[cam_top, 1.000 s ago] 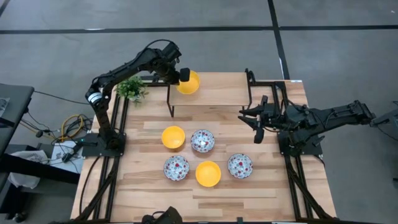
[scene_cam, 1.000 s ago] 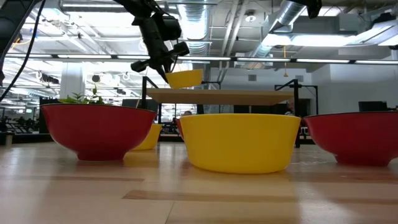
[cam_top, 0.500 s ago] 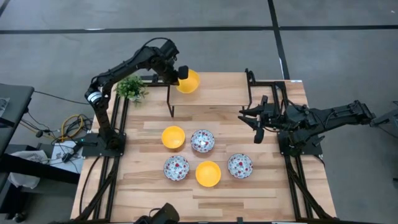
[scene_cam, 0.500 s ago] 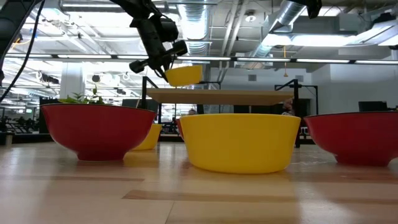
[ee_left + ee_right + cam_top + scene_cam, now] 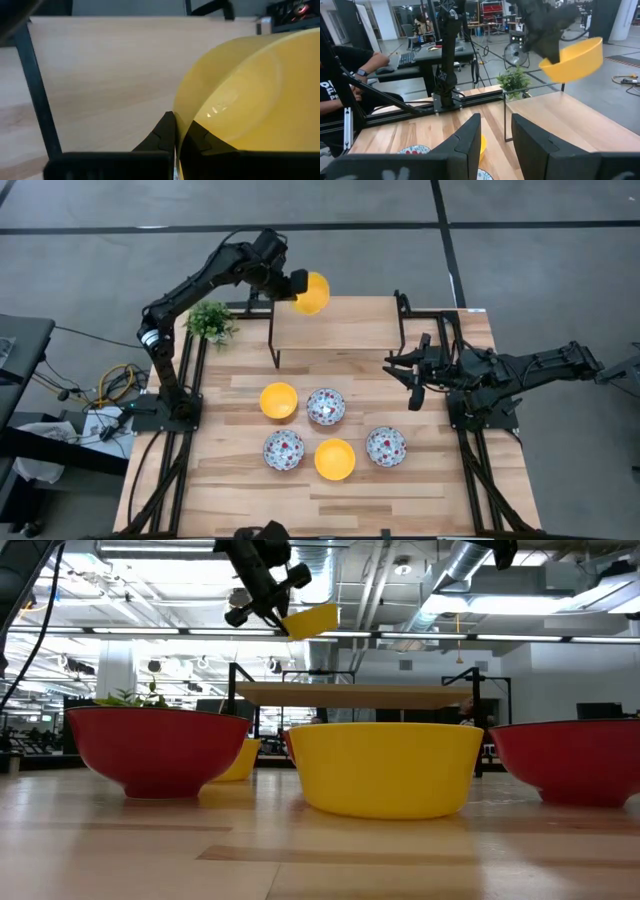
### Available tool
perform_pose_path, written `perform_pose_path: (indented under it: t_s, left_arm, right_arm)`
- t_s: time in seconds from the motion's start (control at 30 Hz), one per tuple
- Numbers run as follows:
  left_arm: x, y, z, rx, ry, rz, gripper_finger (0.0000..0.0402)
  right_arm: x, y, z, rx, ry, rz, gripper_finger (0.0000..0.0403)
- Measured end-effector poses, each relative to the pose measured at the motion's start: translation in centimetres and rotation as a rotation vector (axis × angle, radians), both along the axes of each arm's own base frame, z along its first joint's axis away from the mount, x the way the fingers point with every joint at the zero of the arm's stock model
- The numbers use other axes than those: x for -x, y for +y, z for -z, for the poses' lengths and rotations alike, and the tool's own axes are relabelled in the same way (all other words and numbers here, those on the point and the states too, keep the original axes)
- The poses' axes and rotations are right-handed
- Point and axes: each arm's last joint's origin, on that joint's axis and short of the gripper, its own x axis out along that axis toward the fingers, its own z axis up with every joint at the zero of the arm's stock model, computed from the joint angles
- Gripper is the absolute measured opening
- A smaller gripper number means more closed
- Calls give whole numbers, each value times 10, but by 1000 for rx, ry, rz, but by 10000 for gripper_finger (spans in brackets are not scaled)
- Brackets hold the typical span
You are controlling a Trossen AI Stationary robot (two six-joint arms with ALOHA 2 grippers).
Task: Pick & Place Mini bowls
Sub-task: Put the top right yellow bowl on the shelf
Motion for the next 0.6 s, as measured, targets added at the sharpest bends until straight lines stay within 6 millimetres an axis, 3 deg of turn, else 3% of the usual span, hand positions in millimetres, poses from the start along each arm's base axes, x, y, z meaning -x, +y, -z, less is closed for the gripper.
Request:
perform_pose_path:
  t_s: [0.23,0.6]
  left_arm:
    - [-4,0,35,118,232,-16,3]
    - [-19,-1,56,151,296,13,3]
  right_arm:
    - [0,0,0,0,0,0,98]
    - [0,0,0,0,0,0,98]
